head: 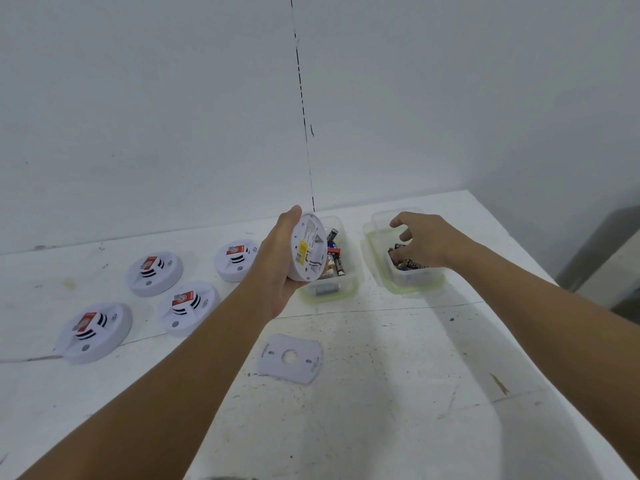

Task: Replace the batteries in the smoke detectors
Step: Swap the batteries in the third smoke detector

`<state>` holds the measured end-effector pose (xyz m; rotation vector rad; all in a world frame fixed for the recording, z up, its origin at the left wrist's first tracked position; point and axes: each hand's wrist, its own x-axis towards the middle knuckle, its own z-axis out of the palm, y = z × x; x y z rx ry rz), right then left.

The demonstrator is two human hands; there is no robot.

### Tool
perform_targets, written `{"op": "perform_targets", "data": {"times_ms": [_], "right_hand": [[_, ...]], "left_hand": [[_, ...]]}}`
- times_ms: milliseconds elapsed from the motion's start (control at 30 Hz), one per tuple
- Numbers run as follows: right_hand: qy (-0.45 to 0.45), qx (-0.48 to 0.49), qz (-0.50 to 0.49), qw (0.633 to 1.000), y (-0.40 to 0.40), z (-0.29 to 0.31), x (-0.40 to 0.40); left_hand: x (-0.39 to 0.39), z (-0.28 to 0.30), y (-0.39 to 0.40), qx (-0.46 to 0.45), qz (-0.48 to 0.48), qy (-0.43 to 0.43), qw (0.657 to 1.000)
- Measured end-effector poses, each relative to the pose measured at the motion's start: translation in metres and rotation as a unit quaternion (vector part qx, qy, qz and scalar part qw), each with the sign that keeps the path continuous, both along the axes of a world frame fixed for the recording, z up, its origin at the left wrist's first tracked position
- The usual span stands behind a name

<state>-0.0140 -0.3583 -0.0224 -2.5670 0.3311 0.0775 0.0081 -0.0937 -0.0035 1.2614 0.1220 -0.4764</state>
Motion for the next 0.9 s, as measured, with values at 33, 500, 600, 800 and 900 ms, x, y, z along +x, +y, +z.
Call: {"op": "perform_targets", "data": {"times_ms": [33, 500, 600, 800, 900], "right_hand": [[-0.012, 0.001, -0.002, 1.000, 0.000, 0.000, 0.000], [-0.181, 0.049, 0.076, 0.979, 0.080, 0.020, 0.011], [-0.134, 0.016, 0.123, 0.983, 0.096, 0.017, 0.019], [-0.064, -0.125, 0.151, 0.979, 0.104, 0.009, 0.035], [-0.055, -0.234, 0.157, 0.958, 0.107, 0.002, 0.044]], "left_hand": [[0.000, -0.001, 0.001, -0.002, 0.002, 0.001, 1.000], [0.007, -0.003, 0.028, -0.022, 0.027, 0.013, 0.999], [0.010, -0.004, 0.037, -0.031, 0.030, 0.018, 0.999], [0.018, -0.006, 0.049, -0.028, 0.036, 0.026, 0.999], [0.020, -0.006, 0.052, -0.028, 0.031, 0.026, 0.999]]}}
